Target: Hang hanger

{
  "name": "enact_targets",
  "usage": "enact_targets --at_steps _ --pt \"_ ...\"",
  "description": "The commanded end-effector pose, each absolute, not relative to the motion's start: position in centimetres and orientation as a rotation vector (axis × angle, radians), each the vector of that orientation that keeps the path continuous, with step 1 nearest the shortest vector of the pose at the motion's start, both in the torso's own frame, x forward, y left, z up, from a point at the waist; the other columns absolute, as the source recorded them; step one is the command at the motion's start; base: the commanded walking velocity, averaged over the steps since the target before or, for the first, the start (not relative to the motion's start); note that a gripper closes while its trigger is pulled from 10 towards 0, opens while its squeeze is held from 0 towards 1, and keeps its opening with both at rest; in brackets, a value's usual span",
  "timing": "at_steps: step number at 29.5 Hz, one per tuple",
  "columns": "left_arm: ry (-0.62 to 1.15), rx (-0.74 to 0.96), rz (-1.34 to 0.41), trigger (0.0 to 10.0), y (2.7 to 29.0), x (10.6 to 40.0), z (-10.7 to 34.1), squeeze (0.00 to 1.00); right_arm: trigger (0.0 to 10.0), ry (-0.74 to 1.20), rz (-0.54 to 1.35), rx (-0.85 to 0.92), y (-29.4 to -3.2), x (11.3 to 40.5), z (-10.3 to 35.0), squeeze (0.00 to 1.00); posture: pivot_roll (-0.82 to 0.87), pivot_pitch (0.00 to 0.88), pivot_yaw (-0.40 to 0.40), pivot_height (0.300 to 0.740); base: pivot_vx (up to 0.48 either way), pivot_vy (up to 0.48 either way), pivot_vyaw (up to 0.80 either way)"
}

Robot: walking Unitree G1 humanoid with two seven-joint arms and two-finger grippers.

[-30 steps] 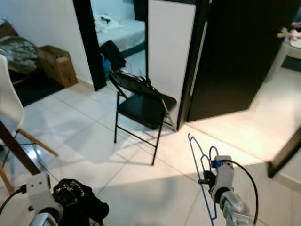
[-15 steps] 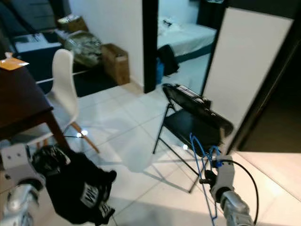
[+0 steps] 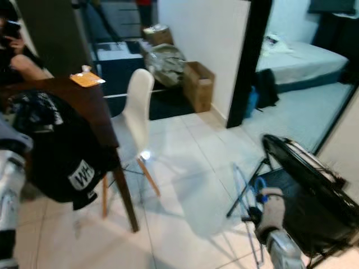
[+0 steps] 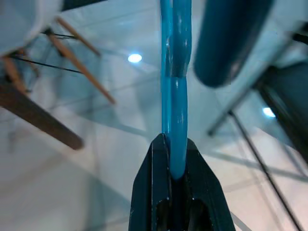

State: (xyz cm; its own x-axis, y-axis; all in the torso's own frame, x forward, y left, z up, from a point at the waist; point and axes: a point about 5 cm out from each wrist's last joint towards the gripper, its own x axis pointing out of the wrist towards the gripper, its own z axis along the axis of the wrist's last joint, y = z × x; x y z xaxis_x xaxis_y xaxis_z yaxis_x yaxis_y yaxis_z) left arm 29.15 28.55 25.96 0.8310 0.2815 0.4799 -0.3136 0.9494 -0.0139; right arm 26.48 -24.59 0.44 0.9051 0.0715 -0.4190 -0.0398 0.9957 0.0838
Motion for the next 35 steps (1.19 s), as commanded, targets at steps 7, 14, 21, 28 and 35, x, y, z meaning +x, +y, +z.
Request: enact_targets --at_steps 7,14,21,28,35 --pt "-0.734 0.041 0.255 10.0 28.0 28.3 34.0 0.00 10.0 0.433 0.043 0.063 -25.2 26.1 0.4 0.00 0.05 0.000 -0.005 0.740 0.480 0.000 0.80" --pt "-0.813 -0.050 0.057 10.0 25.3 28.6 37.5 0.00 10.0 0.435 0.043 0.061 -25.2 26.1 0.4 0.00 0.05 0.000 -0.005 0.740 0.480 0.000 0.80" --pt "-0.760 -0.068 -0.026 10.0 24.3 29.4 36.9 0.00 10.0 0.433 0.039 0.065 -25.3 26.1 0.4 0.00 0.04 0.000 0.000 0.740 0.480 0.000 0.80" --pt "-0.625 -0.114 -0.157 10.0 22.8 30.3 34.4 0.00 10.0 0.430 0.027 0.079 -25.5 26.0 0.4 0.00 0.04 0.000 -0.003 0.740 0.296 0.000 0.23" --pt "-0.490 -0.042 -0.316 10.0 19.6 30.7 31.1 0.00 10.0 0.449 0.017 0.089 -25.6 25.9 0.3 0.00 0.04 0.000 -0.006 0.740 0.000 0.000 -0.57"
